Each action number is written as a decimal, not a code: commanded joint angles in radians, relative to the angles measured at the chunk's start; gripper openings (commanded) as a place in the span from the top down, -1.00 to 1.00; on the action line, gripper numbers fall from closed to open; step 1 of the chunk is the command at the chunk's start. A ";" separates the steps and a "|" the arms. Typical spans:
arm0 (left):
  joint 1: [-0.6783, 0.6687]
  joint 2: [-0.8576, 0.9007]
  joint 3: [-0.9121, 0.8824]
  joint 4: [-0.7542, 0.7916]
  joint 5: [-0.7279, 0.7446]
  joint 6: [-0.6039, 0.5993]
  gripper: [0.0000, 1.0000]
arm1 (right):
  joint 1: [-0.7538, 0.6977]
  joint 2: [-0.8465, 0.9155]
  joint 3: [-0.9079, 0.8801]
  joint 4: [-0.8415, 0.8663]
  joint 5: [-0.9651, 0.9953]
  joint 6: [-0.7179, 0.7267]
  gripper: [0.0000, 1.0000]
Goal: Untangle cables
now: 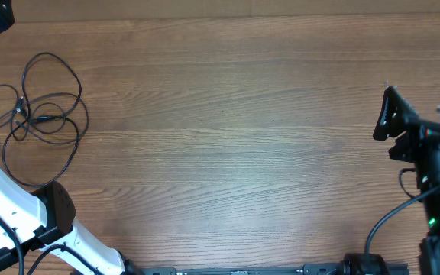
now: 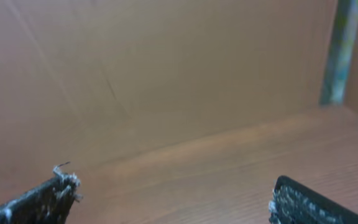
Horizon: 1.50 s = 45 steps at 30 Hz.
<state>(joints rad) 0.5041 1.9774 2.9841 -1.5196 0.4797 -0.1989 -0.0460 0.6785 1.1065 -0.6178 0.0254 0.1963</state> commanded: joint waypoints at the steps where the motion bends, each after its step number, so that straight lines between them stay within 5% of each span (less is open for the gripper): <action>1: -0.001 -0.002 0.002 0.004 0.008 0.019 -0.99 | -0.008 -0.096 -0.202 0.179 -0.057 -0.015 -1.00; 11: -0.001 -0.002 0.002 0.004 0.008 0.019 -0.99 | -0.008 -0.395 -0.794 0.772 -0.116 -0.015 -1.00; 21: -0.001 -0.002 0.002 0.004 0.008 0.019 -0.99 | 0.007 -0.632 -1.033 0.763 -0.121 -0.015 -1.00; 45: -0.001 -0.002 0.002 0.004 0.008 0.019 -0.99 | 0.007 -0.676 -1.099 0.540 -0.098 -0.015 -1.00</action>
<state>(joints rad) 0.5041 1.9774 2.9841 -1.5196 0.4793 -0.1986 -0.0441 0.0120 0.0185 -0.0826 -0.0780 0.1829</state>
